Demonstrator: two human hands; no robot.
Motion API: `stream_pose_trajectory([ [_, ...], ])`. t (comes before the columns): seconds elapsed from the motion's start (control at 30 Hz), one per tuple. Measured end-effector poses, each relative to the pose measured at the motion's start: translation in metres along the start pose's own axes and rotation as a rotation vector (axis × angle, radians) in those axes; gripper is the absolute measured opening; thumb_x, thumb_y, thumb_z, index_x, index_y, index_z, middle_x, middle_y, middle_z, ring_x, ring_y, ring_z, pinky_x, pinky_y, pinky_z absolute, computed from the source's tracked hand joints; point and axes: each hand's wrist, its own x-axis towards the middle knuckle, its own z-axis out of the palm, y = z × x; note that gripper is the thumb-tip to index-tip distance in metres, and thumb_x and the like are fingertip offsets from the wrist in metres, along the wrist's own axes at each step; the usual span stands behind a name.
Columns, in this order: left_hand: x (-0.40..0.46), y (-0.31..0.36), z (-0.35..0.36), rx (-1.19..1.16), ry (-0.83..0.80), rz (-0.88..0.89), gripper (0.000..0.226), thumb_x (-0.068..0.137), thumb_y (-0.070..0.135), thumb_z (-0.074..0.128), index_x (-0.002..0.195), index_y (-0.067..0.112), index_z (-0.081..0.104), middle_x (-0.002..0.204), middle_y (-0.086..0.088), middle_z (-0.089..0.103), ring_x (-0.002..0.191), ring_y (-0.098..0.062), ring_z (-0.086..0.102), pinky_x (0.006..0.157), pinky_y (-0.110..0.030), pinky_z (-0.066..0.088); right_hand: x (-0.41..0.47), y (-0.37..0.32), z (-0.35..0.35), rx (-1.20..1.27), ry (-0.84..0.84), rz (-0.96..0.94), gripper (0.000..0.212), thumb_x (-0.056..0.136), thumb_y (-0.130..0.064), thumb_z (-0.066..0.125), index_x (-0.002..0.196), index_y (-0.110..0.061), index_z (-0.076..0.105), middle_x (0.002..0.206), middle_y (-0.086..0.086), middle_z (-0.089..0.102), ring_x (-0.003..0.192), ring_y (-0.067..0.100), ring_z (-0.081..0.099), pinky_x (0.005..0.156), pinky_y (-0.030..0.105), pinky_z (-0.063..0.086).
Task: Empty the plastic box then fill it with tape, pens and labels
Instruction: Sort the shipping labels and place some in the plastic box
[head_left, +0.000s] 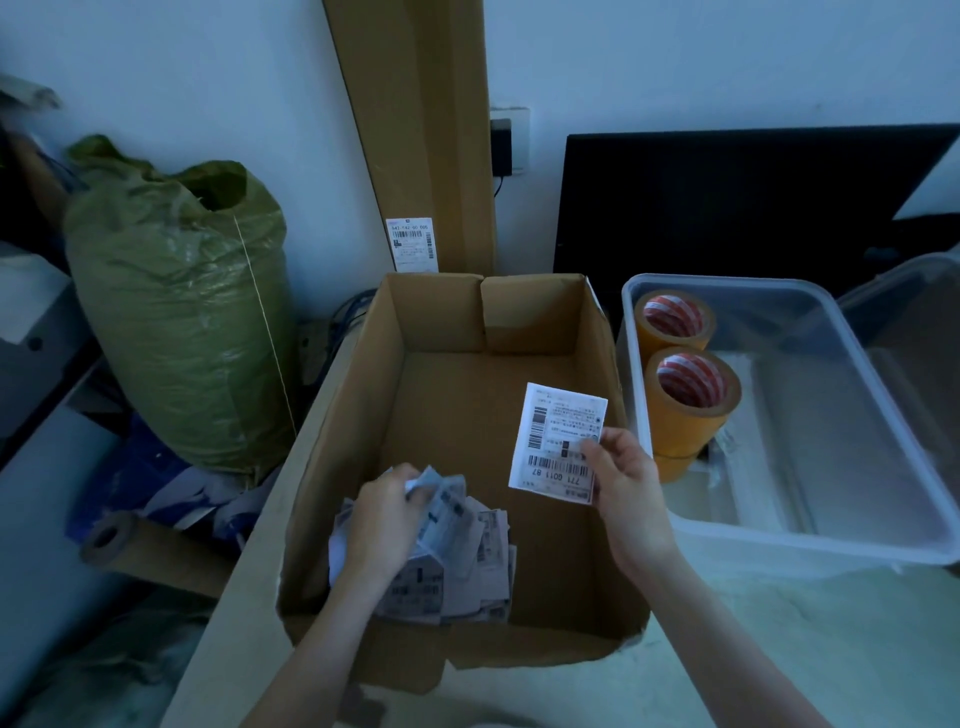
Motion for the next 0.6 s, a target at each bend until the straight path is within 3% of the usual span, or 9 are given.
stream_pose_trajectory([
  [0.13,-0.004,0.027,-0.020,-0.355,0.110,-0.060,0.008,0.091,0.027,0.062,0.087,0.021,0.059,0.080,0.002,0.067,0.065,-0.008,0.068,0.048,-0.023,0.054,0.000,0.002,0.001,-0.025,-0.003,-0.031,0.011,0.095,-0.012,0.054,0.106,-0.011,0.056,0.098,0.002,0.073,0.089,0.015,0.072,0.078,0.036,0.058],
  [0.27,-0.009,0.043,-0.026,-0.562,0.143,-0.146,0.010,0.093,0.028,0.059,0.092,0.019,0.061,0.083,-0.003,0.070,0.067,-0.011,0.071,0.058,-0.032,0.059,-0.001,0.005,0.001,-0.098,-0.015,-0.076,0.013,0.095,-0.012,0.054,0.107,-0.015,0.058,0.099,0.000,0.073,0.091,0.013,0.071,0.076,0.032,0.058],
  [0.37,-0.014,0.050,-0.028,-0.684,0.162,-0.189,0.011,0.095,0.027,0.055,0.101,0.019,0.061,0.089,-0.001,0.069,0.073,-0.010,0.070,0.061,-0.029,0.058,-0.001,0.007,0.002,-0.200,0.027,-0.151,0.010,0.096,-0.014,0.052,0.099,-0.022,0.058,0.099,-0.003,0.071,0.090,0.009,0.070,0.071,0.024,0.058],
  [0.47,-0.017,0.054,-0.029,-0.766,0.210,-0.199,0.016,0.096,0.024,0.053,0.110,0.018,0.056,0.096,0.002,0.067,0.081,-0.011,0.069,0.060,-0.023,0.057,-0.001,0.008,0.004,-0.273,0.085,-0.199,0.009,0.097,-0.016,0.051,0.100,-0.022,0.056,0.102,-0.001,0.069,0.095,0.011,0.067,0.074,0.025,0.058],
  [0.6,-0.019,0.057,-0.030,-0.784,0.167,-0.171,0.016,0.095,0.024,0.054,0.110,0.018,0.050,0.095,-0.003,0.068,0.078,-0.013,0.070,0.056,-0.022,0.055,0.000,0.009,0.008,-0.261,0.072,-0.167,0.009,0.096,-0.019,0.052,0.100,-0.025,0.057,0.104,-0.004,0.069,0.098,0.013,0.067,0.080,0.034,0.059],
])
